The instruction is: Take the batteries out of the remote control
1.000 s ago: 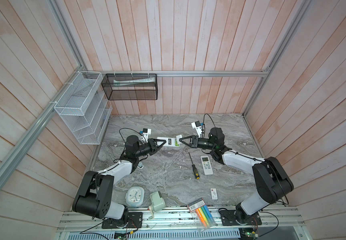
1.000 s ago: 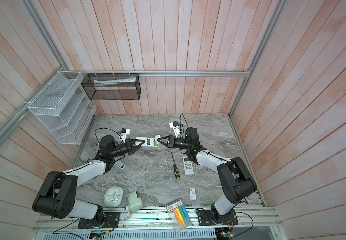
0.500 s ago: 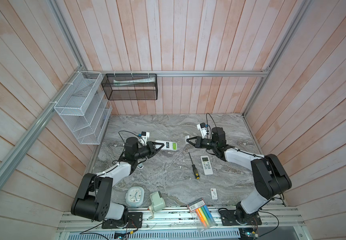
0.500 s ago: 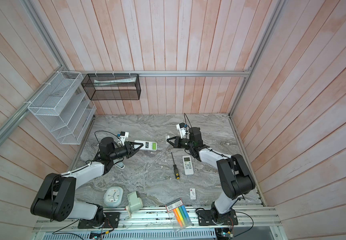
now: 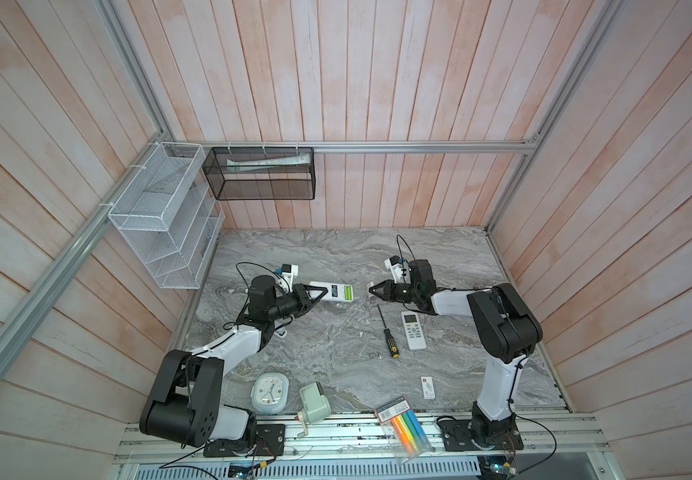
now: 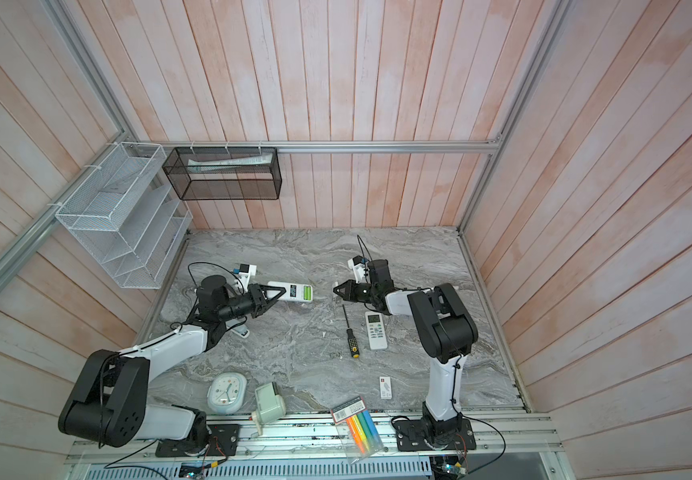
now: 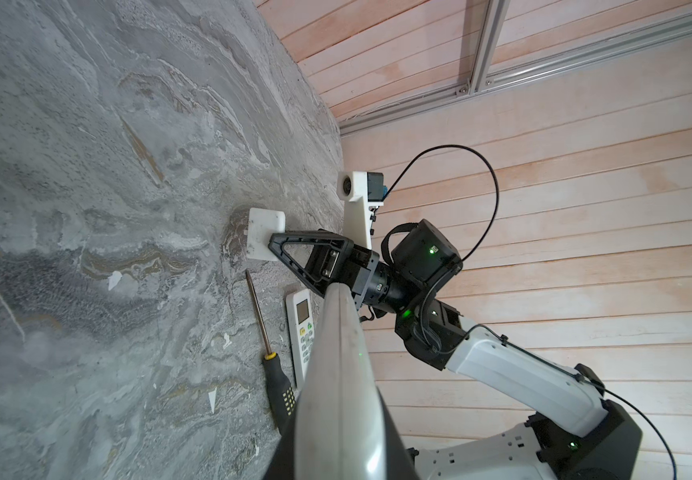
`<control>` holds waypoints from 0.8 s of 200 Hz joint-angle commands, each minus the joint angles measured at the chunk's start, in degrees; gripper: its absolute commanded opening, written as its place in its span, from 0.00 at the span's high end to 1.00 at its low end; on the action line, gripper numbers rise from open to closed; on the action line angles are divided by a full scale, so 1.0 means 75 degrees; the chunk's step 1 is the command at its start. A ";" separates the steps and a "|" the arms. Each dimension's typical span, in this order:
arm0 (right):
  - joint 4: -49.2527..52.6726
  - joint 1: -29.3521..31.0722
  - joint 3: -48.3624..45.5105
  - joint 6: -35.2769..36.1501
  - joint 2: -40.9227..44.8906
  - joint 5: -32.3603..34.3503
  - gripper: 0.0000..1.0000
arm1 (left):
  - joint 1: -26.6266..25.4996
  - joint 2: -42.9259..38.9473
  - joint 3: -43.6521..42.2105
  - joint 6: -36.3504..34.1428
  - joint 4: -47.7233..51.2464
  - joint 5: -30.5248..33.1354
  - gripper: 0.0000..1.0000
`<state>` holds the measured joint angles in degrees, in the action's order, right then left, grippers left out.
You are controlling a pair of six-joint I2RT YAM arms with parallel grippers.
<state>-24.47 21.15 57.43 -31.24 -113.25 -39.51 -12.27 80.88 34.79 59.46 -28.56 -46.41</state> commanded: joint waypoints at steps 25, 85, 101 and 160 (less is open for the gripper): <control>-0.0472 -0.0232 0.0083 -0.0262 -0.0607 -0.0322 0.94 | 0.0053 -0.0103 -0.0028 -0.0183 -0.0017 -0.0007 0.94; 0.0006 -0.0339 0.0169 -0.0073 -0.0755 0.0057 0.78 | 0.0055 -0.0085 0.0011 -0.0170 -0.0013 0.0002 0.94; 0.0286 -0.0364 0.0213 0.0077 -0.0732 0.0251 0.70 | 0.0057 -0.0066 0.0021 -0.0170 -0.0013 0.0004 0.94; 0.1194 -0.0461 0.0033 0.1174 0.0186 0.1139 0.42 | 0.0057 0.0090 0.0054 -0.0439 0.0145 -0.0183 0.94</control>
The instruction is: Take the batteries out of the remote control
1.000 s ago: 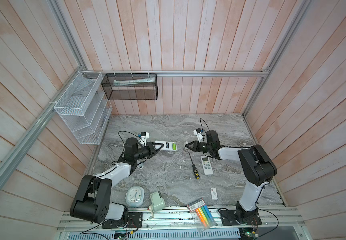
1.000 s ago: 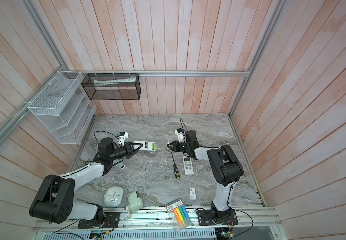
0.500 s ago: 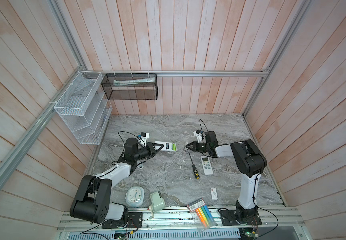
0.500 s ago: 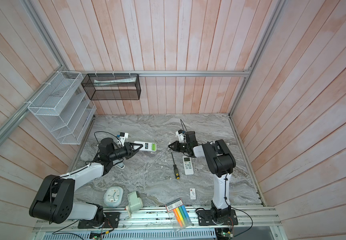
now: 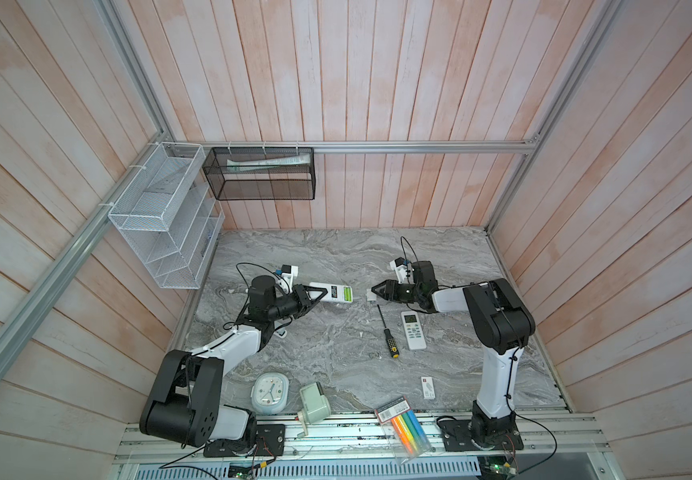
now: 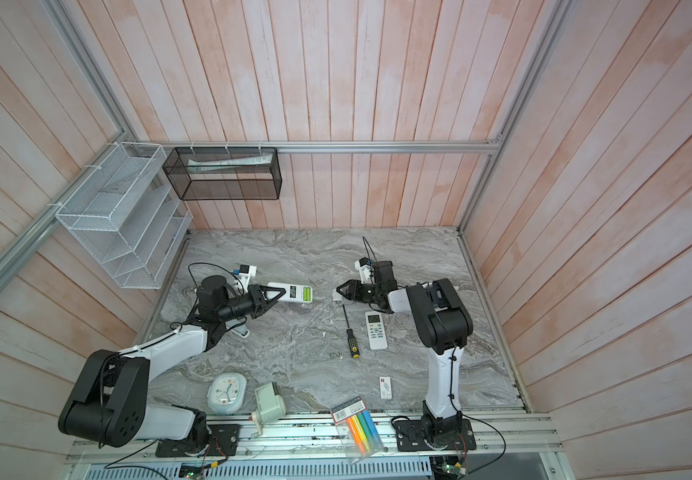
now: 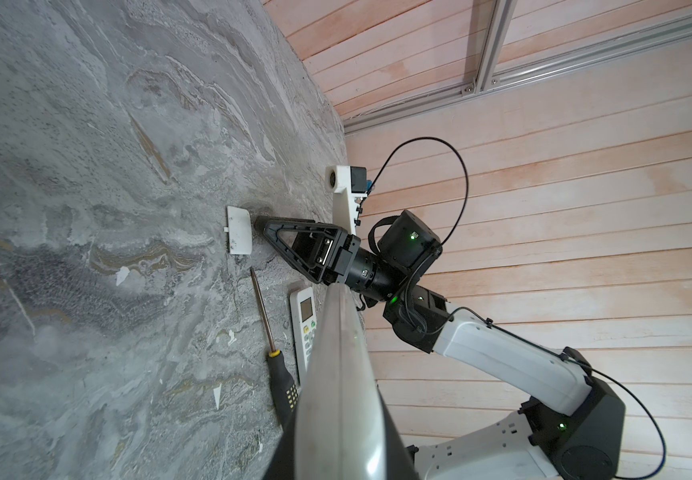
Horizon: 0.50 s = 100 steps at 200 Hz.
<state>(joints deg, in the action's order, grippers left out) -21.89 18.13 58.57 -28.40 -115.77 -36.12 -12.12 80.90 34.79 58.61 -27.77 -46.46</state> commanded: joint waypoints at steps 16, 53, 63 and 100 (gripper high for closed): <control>0.1025 -0.0031 -0.0300 0.1381 0.1064 0.0890 0.41 | 0.0034 0.0159 0.0107 -0.0480 0.0152 -0.0300 0.94; 0.0745 0.0186 -0.0922 0.2806 0.2392 0.0749 0.41 | 0.0037 0.0174 0.0249 -0.0894 0.0701 -0.0303 0.94; 0.0804 0.0241 -0.0962 0.3228 0.2693 0.0545 0.41 | 0.0038 0.0149 0.0320 -0.1103 0.1021 -0.0253 0.94; 0.0827 0.0902 -0.1263 0.5231 0.3661 0.0159 0.40 | 0.0033 0.0077 0.0511 -0.1503 0.1515 -0.0302 0.94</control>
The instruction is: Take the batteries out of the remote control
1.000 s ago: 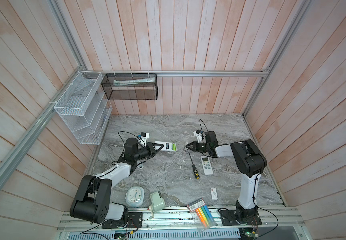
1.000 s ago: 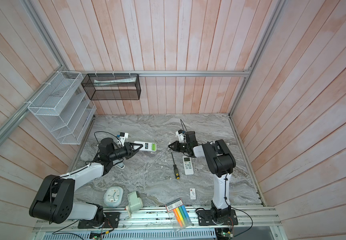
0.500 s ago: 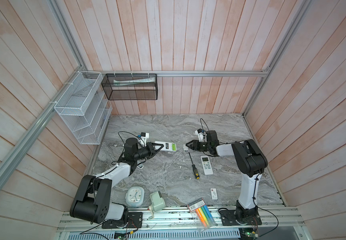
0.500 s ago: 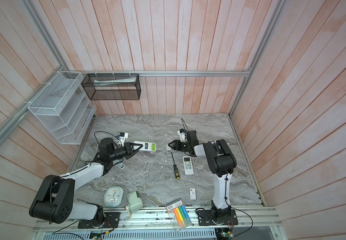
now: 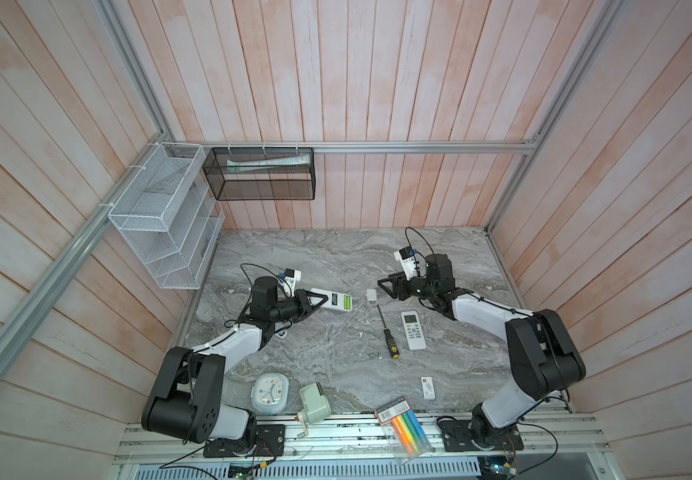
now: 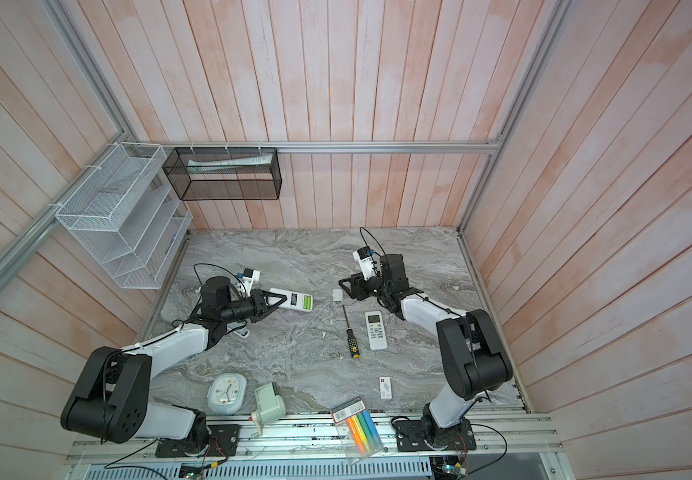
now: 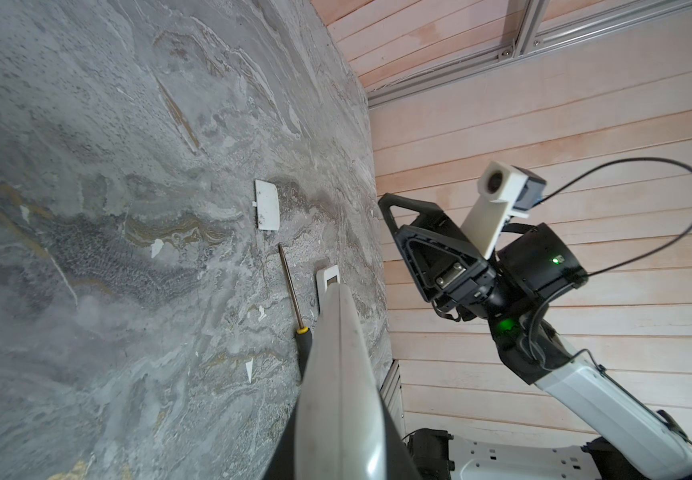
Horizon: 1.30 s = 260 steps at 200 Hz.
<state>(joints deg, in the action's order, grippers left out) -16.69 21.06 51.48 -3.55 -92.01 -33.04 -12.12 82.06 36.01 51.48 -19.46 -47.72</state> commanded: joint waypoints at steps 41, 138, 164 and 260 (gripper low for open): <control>0.0227 0.1917 -0.0501 0.4076 0.1167 0.0453 0.28 | 0.0023 -0.0229 0.0378 -0.1010 0.0762 -0.0360 0.94; 0.0976 0.3006 0.0813 0.4474 0.0164 0.1158 0.18 | -0.0071 -0.0986 0.0389 -0.1742 0.1335 -0.0639 0.94; 0.1173 0.3127 0.1156 0.4549 -0.0180 0.1098 0.17 | -0.0071 -0.1048 0.0368 -0.1802 0.1376 -0.0652 0.94; 0.1600 0.3240 0.2061 0.4213 -0.1112 0.1010 0.29 | -0.0083 -0.1054 0.0319 -0.1836 0.1344 -0.0691 0.94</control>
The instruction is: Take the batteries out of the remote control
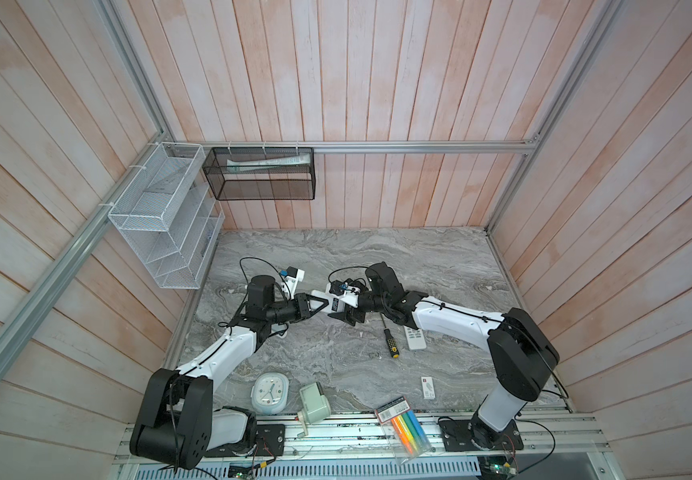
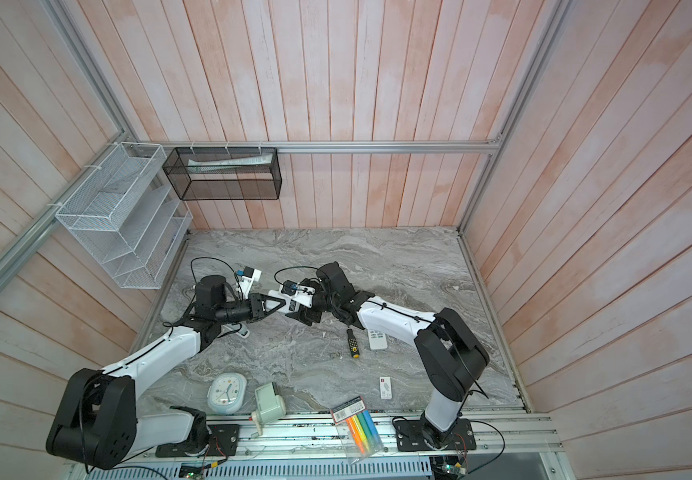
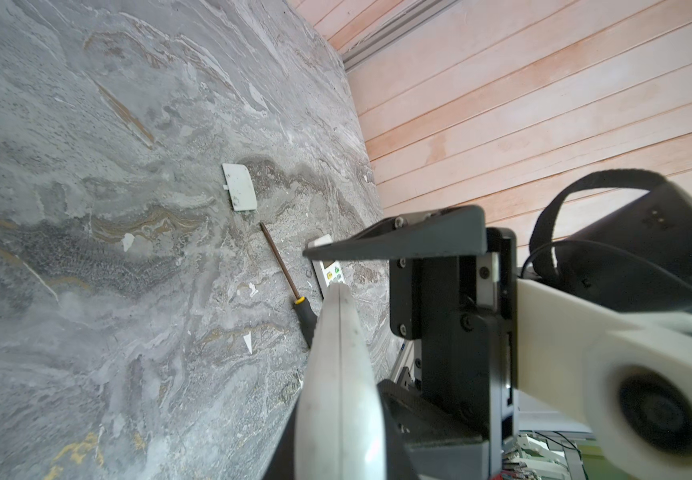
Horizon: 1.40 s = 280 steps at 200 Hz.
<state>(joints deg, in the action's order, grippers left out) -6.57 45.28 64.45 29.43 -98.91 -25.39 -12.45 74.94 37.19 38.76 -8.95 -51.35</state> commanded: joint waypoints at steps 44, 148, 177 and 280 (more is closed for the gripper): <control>0.0368 0.0021 0.0409 -0.0291 -0.0253 -0.0212 0.47 | -0.0038 -0.0089 0.0161 -0.0141 -0.0058 -0.0164 0.90; 0.0354 -0.0275 0.0216 -0.2549 -0.0507 0.0610 0.49 | 0.0121 -0.0178 0.0211 0.0092 0.0222 0.0475 0.05; 0.0599 -0.0374 0.0004 -0.3777 -0.0563 0.1565 0.49 | 0.0148 -0.0599 0.0632 -0.0201 0.1727 0.2379 0.00; 0.1298 -0.0266 0.0404 -0.5535 -0.1440 0.2553 0.48 | 0.0148 -0.1328 0.0459 -0.0188 0.2059 0.3016 0.00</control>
<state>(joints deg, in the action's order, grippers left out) 1.91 42.61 64.93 -9.52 -108.29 -7.66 -11.55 66.06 42.04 37.89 6.13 -29.63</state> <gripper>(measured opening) 0.564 0.998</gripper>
